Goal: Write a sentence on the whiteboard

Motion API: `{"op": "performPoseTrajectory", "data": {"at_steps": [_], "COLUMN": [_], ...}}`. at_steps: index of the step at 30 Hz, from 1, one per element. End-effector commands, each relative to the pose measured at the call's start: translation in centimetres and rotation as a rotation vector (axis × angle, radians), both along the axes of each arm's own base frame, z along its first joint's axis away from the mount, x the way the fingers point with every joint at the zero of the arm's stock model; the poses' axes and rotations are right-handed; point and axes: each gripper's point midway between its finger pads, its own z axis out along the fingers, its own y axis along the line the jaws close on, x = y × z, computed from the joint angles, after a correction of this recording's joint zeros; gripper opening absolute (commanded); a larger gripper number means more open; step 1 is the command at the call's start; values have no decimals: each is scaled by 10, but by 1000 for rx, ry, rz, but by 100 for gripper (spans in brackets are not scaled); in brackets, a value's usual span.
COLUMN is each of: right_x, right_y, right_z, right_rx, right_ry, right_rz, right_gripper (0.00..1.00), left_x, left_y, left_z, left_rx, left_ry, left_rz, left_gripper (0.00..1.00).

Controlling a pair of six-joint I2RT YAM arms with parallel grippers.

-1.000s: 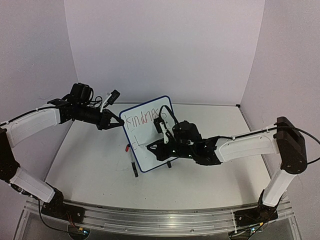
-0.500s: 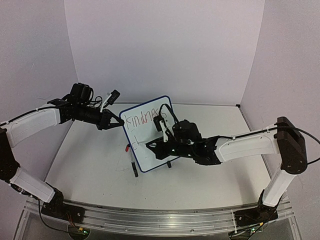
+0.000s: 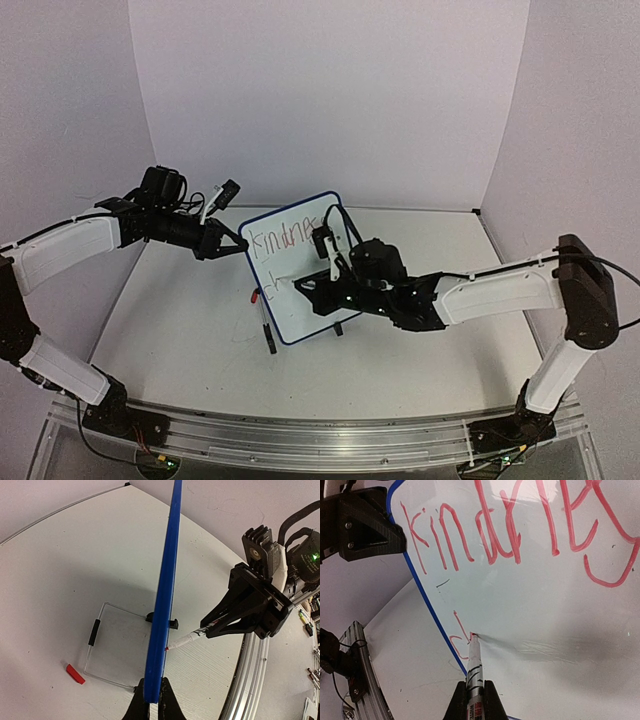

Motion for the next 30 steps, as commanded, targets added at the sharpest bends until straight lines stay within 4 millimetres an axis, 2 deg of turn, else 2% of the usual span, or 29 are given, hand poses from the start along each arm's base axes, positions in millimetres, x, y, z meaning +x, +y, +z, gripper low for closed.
{"op": "performPoseTrajectory", "data": {"at_steps": [1, 10, 15, 21, 25, 30], "right_x": [6, -1, -3, -4, -14, -26], "right_y": [-12, -18, -22, -20, -14, -18], "right_z": [13, -14, -17, -4, 10, 32], "right_rx": [33, -10, -19, 1, 36, 78], "right_ry": [-18, 42, 46, 25, 16, 2], "right_rz": [-60, -55, -58, -40, 24, 74], "right_gripper": [0, 0, 0, 0, 0, 0], "left_x": [-4, -4, -3, -3, -3, -4], "left_y": [3, 3, 3, 4, 4, 4], "left_z": [-16, -15, -15, -15, -15, -13], "left_rx": [58, 58, 58, 59, 60, 57], "left_ry": [22, 21, 22, 18, 18, 12], "left_rz": [3, 3, 4, 4, 5, 5], "left_gripper": [0, 0, 0, 0, 0, 0]}}
